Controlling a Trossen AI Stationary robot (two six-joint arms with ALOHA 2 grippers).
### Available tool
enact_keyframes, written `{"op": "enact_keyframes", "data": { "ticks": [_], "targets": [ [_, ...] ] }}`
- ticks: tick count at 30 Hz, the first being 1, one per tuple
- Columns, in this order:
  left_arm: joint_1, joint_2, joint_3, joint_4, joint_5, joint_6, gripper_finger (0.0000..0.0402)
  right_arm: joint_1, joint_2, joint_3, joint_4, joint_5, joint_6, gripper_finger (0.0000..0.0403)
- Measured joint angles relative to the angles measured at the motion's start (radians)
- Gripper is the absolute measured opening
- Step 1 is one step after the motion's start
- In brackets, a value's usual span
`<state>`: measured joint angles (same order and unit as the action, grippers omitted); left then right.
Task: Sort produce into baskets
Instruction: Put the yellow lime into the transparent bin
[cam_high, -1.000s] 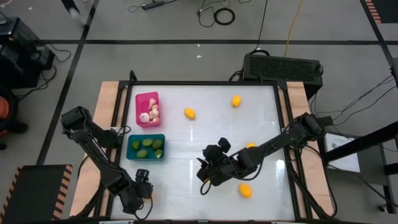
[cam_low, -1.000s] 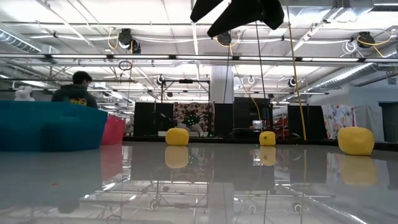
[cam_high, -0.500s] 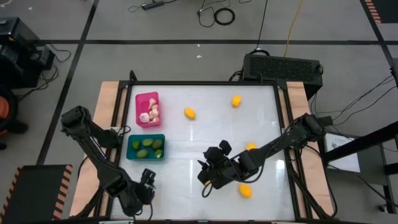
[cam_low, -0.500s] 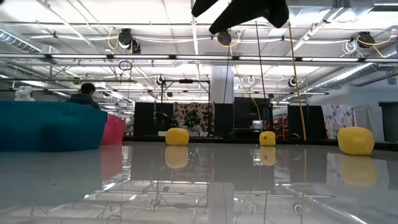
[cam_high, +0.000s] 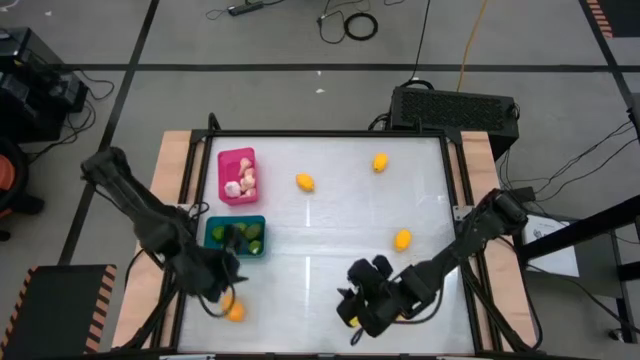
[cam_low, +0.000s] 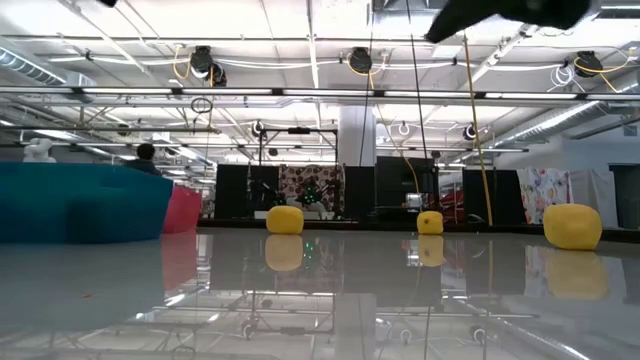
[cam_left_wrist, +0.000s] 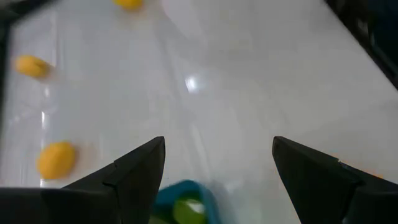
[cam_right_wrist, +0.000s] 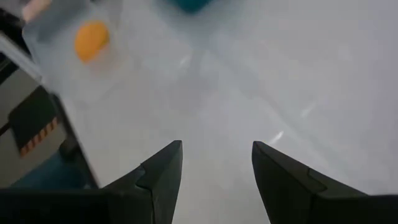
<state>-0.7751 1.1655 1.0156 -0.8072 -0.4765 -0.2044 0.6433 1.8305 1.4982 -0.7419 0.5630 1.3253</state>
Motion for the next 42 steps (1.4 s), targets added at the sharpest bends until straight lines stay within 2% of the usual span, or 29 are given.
{"op": "enact_keyframes", "data": {
  "ticks": [7,10,12,20,26,30,36,42],
  "targets": [
    [0.053,-0.268,-0.166,0.217,-0.006,0.03,0.0304,0.051,0.0,0.0,-0.177,-0.19,0.223,0.0187],
    [0.062,-0.325,-0.213,0.267,0.0,0.029,0.0304,0.065,0.003,0.0,-0.295,-0.245,0.351,0.0187],
    [0.062,-0.346,-0.23,0.278,0.013,0.028,0.0304,0.073,0.018,0.0,-0.312,-0.279,0.416,0.0186],
    [0.062,-0.345,-0.234,0.291,0.033,0.029,0.0304,0.111,0.108,0.0,-0.289,-0.368,0.482,0.0187],
    [0.062,-0.343,-0.234,0.33,0.035,0.029,0.0304,0.1,0.147,-0.001,-0.392,-0.407,0.457,0.0199],
    [0.062,-0.343,-0.234,0.346,0.042,0.027,0.0304,0.069,0.143,0.0,-0.433,-0.38,0.441,0.0228],
    [0.062,-0.343,-0.234,0.362,0.084,0.019,0.0304,0.057,0.142,0.0,-0.442,-0.437,0.423,0.0287],
    [0.062,-0.343,-0.234,0.357,0.084,0.008,0.0304,0.085,0.142,0.0,-0.441,-0.439,0.504,0.0323]
  ]
}}
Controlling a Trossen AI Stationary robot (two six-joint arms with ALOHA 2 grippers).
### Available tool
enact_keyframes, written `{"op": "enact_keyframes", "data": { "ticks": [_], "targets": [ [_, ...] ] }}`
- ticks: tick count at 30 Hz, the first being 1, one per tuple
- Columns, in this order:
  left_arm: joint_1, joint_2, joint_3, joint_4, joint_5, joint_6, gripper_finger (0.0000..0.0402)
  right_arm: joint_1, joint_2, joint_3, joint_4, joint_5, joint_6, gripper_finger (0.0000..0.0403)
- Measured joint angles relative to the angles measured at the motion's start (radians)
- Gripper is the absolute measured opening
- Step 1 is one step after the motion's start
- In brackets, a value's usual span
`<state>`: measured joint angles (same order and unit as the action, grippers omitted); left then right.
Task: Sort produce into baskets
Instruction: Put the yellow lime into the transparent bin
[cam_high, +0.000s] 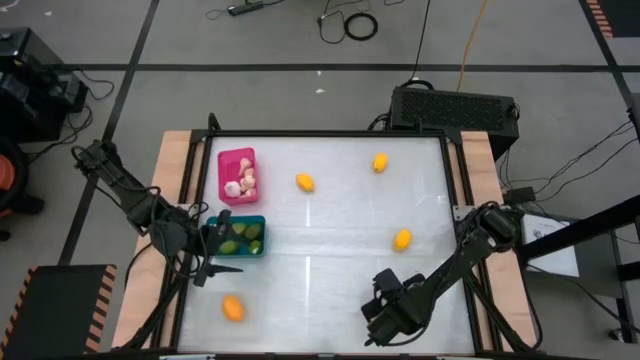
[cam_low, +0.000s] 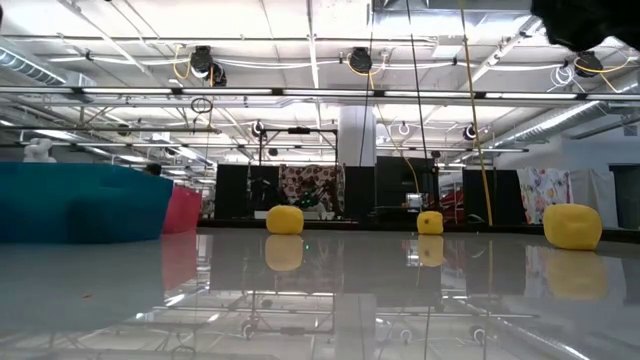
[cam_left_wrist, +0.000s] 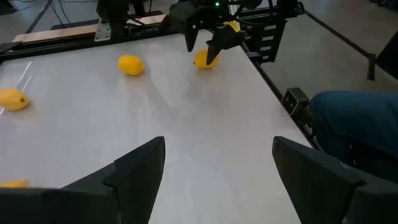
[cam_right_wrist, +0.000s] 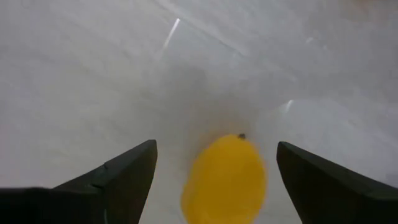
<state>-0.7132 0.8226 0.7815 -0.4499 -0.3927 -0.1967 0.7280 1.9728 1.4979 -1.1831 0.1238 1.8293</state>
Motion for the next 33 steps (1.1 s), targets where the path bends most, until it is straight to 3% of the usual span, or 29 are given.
{"op": "enact_keyframes", "data": {
  "ticks": [16,33],
  "targets": [
    [0.0,0.014,0.0,0.017,0.007,-0.034,0.0304,0.13,0.026,0.0,-0.001,0.061,0.349,0.0329],
    [0.0,0.058,0.001,0.016,0.01,-0.002,0.0304,0.147,0.085,0.0,0.062,0.115,0.331,0.0329]
  ]
}}
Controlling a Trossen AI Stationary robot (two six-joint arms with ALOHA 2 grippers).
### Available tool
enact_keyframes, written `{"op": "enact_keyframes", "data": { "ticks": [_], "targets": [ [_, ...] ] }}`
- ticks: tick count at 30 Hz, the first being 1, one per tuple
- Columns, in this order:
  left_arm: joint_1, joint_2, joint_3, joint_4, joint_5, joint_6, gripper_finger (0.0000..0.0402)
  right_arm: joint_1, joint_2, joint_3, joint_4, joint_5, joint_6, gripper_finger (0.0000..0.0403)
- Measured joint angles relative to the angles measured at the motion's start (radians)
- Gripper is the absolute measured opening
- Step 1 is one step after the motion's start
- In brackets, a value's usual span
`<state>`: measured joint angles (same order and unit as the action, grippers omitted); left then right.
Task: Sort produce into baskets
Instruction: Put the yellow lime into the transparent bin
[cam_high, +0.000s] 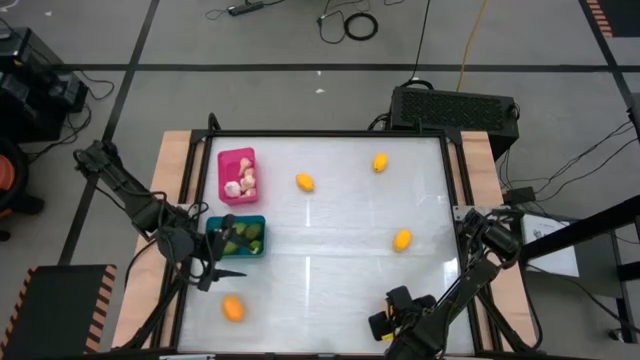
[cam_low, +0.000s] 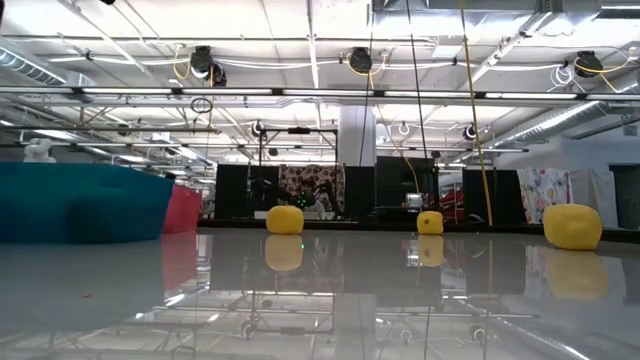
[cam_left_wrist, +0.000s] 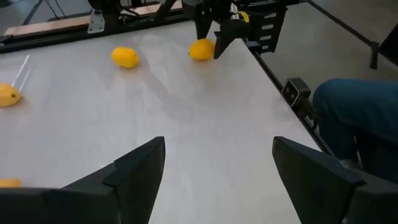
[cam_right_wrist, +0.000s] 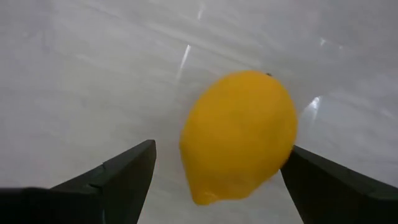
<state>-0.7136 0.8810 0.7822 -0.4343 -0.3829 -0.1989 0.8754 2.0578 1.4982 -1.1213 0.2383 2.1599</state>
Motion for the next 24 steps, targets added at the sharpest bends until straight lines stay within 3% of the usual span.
{"op": "enact_keyframes", "data": {
  "ticks": [11,24],
  "targets": [
    [0.061,0.006,0.0,0.0,0.049,0.058,0.0304,0.003,0.0,0.0,0.006,0.053,-0.019,0.0309],
    [0.205,0.004,0.0,-0.001,0.164,0.111,0.0304,0.003,0.003,0.0,-0.053,0.084,-0.026,0.0214]
  ]
}}
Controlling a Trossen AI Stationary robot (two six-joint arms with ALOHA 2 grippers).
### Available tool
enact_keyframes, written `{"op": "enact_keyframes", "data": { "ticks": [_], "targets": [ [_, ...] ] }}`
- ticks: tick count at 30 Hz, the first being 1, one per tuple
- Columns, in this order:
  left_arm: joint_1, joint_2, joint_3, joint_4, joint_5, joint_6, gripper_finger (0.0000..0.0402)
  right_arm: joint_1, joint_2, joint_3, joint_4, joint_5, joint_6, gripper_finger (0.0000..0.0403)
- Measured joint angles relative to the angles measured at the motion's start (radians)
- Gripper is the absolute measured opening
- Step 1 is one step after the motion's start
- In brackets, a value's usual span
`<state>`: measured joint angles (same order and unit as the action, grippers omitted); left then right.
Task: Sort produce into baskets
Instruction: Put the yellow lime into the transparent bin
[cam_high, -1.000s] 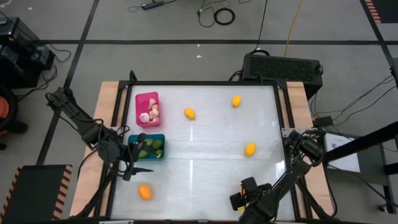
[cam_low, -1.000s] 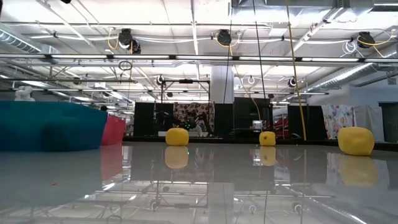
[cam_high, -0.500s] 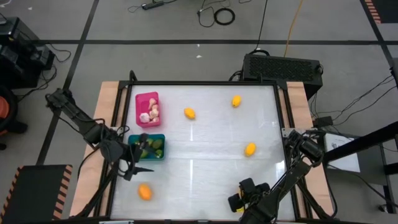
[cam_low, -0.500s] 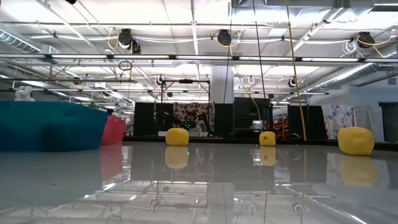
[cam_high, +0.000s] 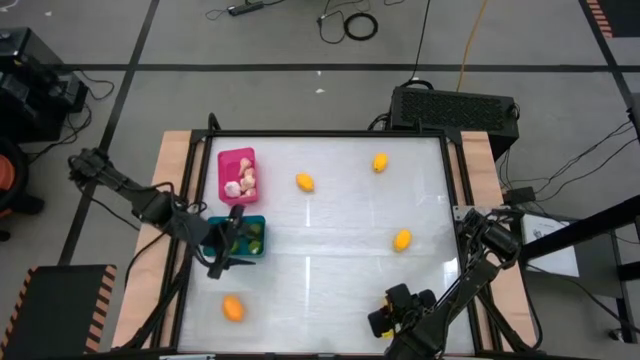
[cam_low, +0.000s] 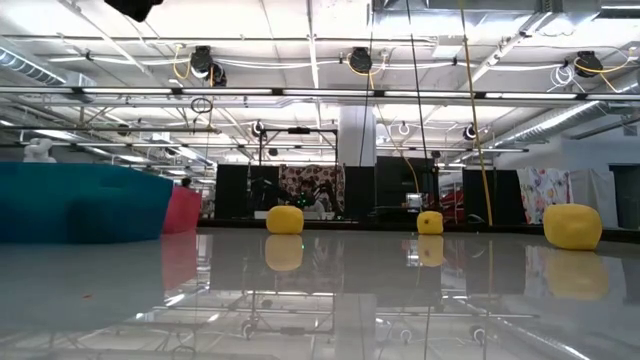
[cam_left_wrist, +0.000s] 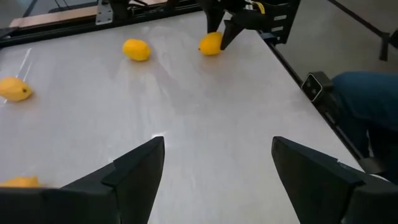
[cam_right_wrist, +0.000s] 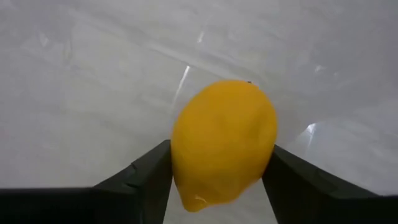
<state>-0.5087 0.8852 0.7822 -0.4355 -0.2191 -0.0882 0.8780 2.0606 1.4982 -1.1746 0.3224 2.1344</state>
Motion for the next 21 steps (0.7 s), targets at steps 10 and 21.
{"op": "enact_keyframes", "data": {
  "ticks": [10,21],
  "targets": [
    [0.135,0.0,0.0,-0.012,0.116,0.026,0.0304,-0.016,-0.004,0.013,0.048,0.229,-0.052,0.02],
    [0.237,0.0,0.0,-0.06,0.197,0.017,0.0304,-0.204,0.014,0.015,0.903,0.513,-0.945,0.0203]
  ]
}}
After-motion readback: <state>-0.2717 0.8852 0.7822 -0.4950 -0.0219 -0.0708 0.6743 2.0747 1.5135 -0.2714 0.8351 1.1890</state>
